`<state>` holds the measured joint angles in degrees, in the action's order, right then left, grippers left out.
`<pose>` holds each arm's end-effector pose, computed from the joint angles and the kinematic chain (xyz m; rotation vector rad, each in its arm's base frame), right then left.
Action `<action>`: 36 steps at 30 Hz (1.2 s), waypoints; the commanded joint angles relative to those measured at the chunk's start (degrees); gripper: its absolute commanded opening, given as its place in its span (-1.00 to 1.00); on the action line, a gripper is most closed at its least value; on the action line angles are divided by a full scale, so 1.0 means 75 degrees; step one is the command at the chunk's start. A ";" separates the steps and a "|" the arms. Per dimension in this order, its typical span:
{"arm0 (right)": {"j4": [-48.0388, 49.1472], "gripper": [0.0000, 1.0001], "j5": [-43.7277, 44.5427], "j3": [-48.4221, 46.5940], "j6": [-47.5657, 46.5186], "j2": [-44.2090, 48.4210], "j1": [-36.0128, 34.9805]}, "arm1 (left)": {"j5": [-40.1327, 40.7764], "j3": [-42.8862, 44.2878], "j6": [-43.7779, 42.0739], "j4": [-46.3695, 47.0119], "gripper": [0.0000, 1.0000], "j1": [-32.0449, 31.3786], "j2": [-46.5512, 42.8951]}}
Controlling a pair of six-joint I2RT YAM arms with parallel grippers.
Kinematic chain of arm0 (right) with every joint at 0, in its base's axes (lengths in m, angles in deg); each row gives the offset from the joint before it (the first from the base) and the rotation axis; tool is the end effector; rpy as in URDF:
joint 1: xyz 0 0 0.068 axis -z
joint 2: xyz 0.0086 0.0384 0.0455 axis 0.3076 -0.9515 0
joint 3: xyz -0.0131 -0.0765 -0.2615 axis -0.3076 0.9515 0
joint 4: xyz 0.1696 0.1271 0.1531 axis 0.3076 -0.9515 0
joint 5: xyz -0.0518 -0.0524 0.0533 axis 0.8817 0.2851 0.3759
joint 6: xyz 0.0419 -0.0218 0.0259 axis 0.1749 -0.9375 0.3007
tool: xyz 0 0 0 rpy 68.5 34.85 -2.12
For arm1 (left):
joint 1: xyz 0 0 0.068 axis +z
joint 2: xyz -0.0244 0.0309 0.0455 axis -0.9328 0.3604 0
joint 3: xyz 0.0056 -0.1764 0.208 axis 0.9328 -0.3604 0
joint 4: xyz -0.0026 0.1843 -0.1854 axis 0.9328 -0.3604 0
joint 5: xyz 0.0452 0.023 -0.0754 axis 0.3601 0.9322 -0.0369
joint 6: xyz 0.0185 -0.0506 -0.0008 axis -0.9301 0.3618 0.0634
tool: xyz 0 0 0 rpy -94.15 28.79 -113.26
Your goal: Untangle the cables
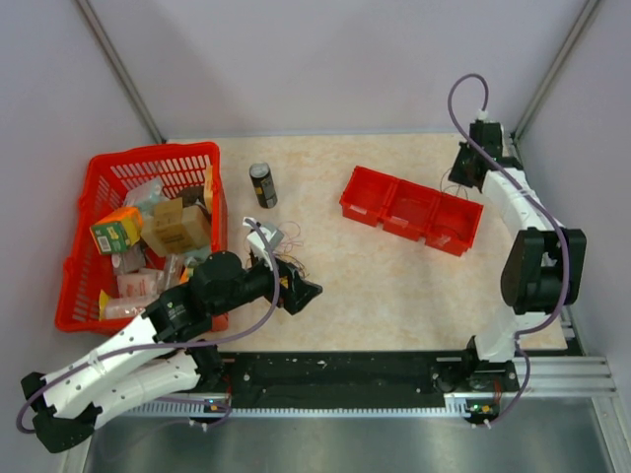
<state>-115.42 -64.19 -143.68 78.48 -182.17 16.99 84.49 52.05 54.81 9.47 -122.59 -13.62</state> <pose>0.3996 0.0022 0.2957 0.4105 2.2576 0.0368 0.0922 -0.1273 0.3248 0.5341 1.9089 -0.9442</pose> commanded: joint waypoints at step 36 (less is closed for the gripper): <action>-0.0769 0.52 -0.0609 0.3146 0.0374 0.4498 -0.1562 | 0.0495 0.0085 0.0162 -0.0418 0.61 0.1525 0.1154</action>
<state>-122.88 -61.92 -121.22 81.06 -147.92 7.00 87.73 53.01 55.13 4.01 -111.60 -2.59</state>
